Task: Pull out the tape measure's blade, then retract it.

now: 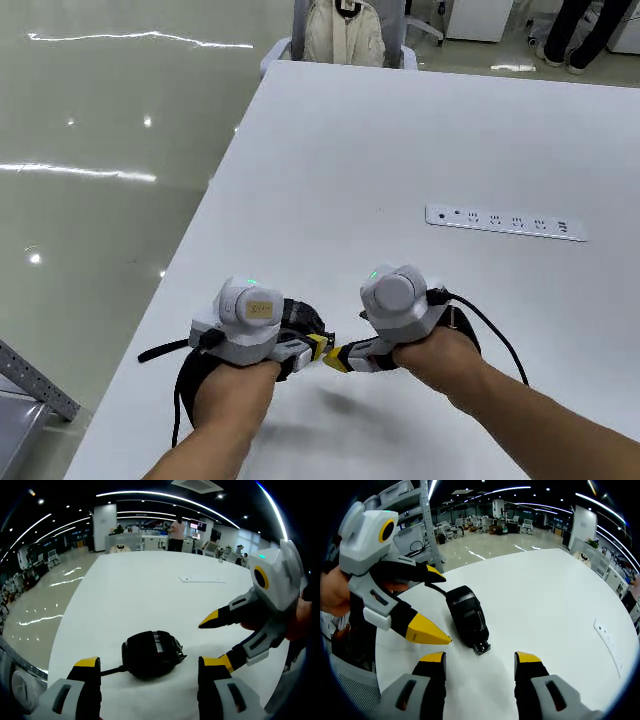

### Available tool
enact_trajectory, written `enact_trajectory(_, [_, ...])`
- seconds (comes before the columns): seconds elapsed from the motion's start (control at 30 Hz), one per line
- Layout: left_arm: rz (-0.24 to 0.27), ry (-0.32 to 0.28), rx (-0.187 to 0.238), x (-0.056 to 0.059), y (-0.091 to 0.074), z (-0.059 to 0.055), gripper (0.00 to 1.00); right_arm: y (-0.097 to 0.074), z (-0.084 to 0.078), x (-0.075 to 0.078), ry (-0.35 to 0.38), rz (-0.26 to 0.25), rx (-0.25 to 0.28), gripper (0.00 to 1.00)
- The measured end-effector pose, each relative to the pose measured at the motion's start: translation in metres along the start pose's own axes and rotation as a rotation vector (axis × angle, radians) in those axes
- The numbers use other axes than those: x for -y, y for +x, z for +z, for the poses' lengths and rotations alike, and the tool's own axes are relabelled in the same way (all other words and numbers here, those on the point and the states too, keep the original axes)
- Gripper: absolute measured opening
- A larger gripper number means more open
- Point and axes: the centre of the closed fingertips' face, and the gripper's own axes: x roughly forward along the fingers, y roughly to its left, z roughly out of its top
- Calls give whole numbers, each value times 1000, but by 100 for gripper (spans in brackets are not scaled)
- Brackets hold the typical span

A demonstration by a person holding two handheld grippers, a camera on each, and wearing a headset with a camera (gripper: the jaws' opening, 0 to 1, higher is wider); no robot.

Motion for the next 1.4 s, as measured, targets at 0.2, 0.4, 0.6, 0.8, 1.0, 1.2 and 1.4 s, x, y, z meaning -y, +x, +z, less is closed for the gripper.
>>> enact_trajectory(0.2, [7, 2, 1, -2, -4, -2, 78, -7, -2, 1, 42, -29, 4, 60])
enact_trajectory(0.4, [9, 6, -1, -3, -9, -4, 81, -15, -5, -2, 70, -45, 14, 61])
enact_trajectory(0.6, [6, 4, -1, -5, -14, -7, 83, -22, -4, -6, 102, -59, 30, 62])
enact_trajectory(0.8, [7, 13, 4, -8, -21, -7, 83, -32, 1, -11, 133, -74, 54, 63])
enact_trajectory(1.0, [2, 22, 13, -9, -28, -6, 83, -40, 4, -16, 150, -85, 73, 63])
enact_trajectory(1.2, [0, 28, 15, -8, -30, -6, 83, -43, 5, -18, 159, -89, 80, 63])
enact_trajectory(1.4, [-22, 34, 25, -6, -39, -7, 82, -60, 3, -23, 201, -118, 103, 62])
